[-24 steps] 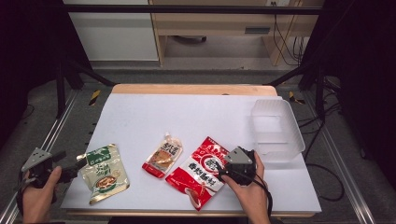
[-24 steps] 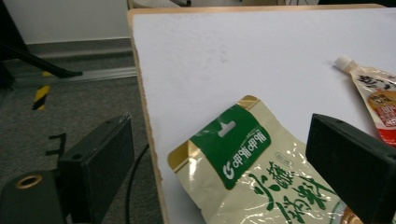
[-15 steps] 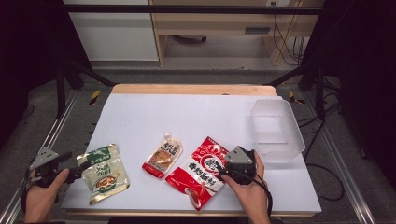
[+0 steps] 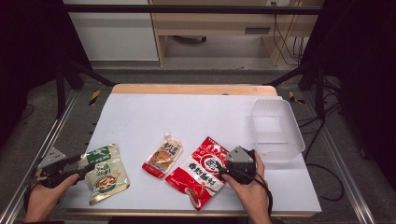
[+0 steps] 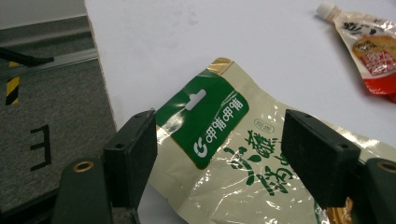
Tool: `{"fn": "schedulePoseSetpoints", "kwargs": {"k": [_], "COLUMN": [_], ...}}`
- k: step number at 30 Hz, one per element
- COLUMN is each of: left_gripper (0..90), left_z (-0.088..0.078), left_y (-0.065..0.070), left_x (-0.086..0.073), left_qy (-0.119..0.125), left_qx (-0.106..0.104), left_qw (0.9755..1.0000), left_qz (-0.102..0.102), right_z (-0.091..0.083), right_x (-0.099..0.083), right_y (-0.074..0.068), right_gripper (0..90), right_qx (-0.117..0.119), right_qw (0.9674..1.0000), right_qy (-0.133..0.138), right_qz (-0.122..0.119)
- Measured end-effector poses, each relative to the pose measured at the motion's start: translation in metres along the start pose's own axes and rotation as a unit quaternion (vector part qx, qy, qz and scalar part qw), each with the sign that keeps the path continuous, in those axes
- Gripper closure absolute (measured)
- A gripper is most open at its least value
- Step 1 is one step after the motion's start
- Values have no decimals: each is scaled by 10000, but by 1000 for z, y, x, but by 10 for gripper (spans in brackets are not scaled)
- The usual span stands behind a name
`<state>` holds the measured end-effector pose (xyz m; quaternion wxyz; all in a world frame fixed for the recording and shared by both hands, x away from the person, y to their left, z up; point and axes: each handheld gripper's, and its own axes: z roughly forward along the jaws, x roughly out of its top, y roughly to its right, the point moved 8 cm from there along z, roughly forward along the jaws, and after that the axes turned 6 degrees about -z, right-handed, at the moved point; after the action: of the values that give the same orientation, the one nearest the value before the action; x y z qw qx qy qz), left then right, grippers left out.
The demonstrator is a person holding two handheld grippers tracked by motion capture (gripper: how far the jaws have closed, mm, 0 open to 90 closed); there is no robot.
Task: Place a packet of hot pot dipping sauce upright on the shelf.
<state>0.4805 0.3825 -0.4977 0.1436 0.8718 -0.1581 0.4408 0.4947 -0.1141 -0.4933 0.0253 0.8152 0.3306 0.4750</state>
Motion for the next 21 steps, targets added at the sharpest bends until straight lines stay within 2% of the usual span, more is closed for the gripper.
{"fn": "schedulePoseSetpoints", "kwargs": {"k": [4, 7, 10, 11, 12, 13, 14, 17, 19, 21], "left_gripper": [276, 254, 225, 214, 188, 156, 146, 130, 122, 117], "left_z": [1, -7, -12, -13, -13, -14, -14, -19, -20, -21], "left_y": [-4, -15, -24, -27, -27, -34, -34, -46, -49, -49], "left_x": [-2, 1, 2, 2, 2, 2, 2, 3, 3, 2], "left_qy": [-82, 168, 317, 331, 331, 409, 409, 541, 565, 543], "left_qx": [173, 397, 522, 615, 615, 778, 778, 1033, 1073, 1039], "left_qw": [9998, 9989, 9976, 9970, 9970, 9953, 9953, 9911, 9902, 9906], "left_qz": [-39, -193, -328, -339, -339, -405, -405, -649, -690, -700], "right_z": [0, -1, -1, 0, 0, 0, 0, 0, 1, 2], "right_x": [0, 1, 2, 1, 1, 1, 1, 1, 1, 0], "right_y": [0, -1, -2, -2, -2, -3, -3, -2, -2, -3], "right_gripper": [114, 115, 114, 114, 114, 113, 113, 113, 113, 113], "right_qx": [6, 3, 4, 5, 5, 14, 14, 10, 13, 32], "right_qw": [10000, 10000, 10000, 10000, 10000, 10000, 10000, 10000, 10000, 10000], "right_qy": [-1, 7, 7, 3, 3, -17, -17, -42, -32, -57], "right_qz": [2, -36, -68, -70, -70, -42, -42, -15, -41, -66]}}
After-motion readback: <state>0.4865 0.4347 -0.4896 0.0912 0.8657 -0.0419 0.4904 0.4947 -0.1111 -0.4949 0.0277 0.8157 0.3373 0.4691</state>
